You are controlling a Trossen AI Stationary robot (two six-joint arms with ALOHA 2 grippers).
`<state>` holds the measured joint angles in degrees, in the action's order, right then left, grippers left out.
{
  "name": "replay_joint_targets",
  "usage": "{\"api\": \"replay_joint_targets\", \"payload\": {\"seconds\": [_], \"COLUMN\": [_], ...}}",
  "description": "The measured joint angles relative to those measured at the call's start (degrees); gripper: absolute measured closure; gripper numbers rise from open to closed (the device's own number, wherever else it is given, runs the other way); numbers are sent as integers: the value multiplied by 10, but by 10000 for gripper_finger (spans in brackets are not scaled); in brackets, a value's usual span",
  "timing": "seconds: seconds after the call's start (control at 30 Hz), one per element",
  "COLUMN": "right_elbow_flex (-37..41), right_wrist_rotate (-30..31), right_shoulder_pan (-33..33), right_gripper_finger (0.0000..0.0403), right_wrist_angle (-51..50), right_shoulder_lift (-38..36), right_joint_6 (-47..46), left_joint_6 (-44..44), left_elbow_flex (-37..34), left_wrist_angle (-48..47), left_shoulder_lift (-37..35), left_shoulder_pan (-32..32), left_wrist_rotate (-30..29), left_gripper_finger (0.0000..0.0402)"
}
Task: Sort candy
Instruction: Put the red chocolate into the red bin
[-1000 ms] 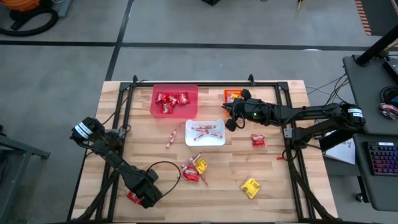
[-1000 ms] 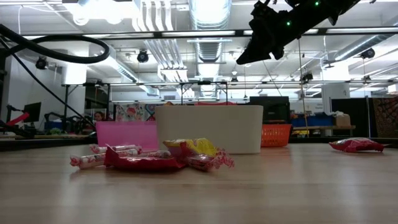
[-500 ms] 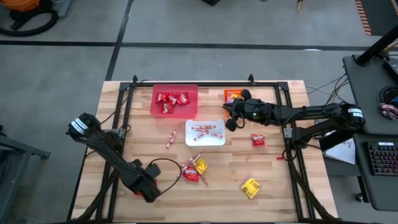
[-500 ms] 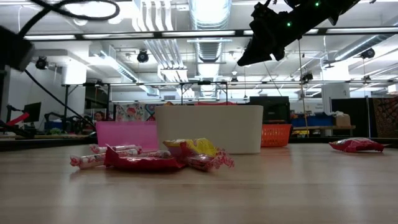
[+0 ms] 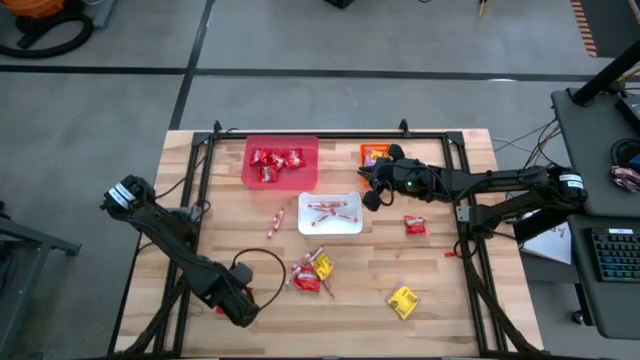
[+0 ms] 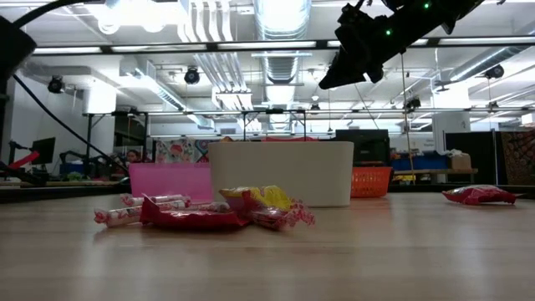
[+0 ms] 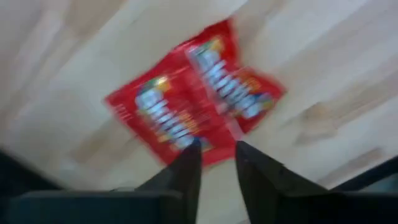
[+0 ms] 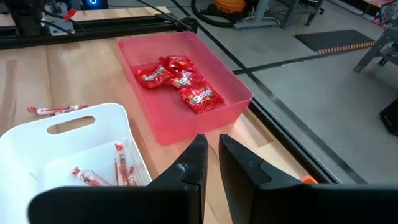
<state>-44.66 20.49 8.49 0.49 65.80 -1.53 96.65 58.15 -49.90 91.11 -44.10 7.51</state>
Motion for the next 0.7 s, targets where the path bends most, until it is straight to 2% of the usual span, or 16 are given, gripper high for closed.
{"api": "replay_joint_targets", "payload": {"seconds": [0.17, 0.37, 0.5, 0.7], "right_elbow_flex": [0, 0, 0, 0], "right_wrist_rotate": [0, 0, 0, 0], "right_shoulder_pan": [0, 0, 0, 0], "right_gripper_finger": [367, 367, 367, 367], "right_wrist_angle": [0, -1, -3, -2], "right_shoulder_lift": [0, 0, 0, 0], "right_joint_6": [0, 0, 0, 0], "left_joint_6": [16, 46, 72, 74], "left_elbow_flex": [0, 0, 0, 0], "left_wrist_angle": [54, 41, 23, 23], "left_shoulder_lift": [14, 29, 34, 56], "left_shoulder_pan": [-1, -6, -7, -7], "left_wrist_rotate": [-8, -8, -9, -6], "left_gripper_finger": [231, 151, 127, 123]}}
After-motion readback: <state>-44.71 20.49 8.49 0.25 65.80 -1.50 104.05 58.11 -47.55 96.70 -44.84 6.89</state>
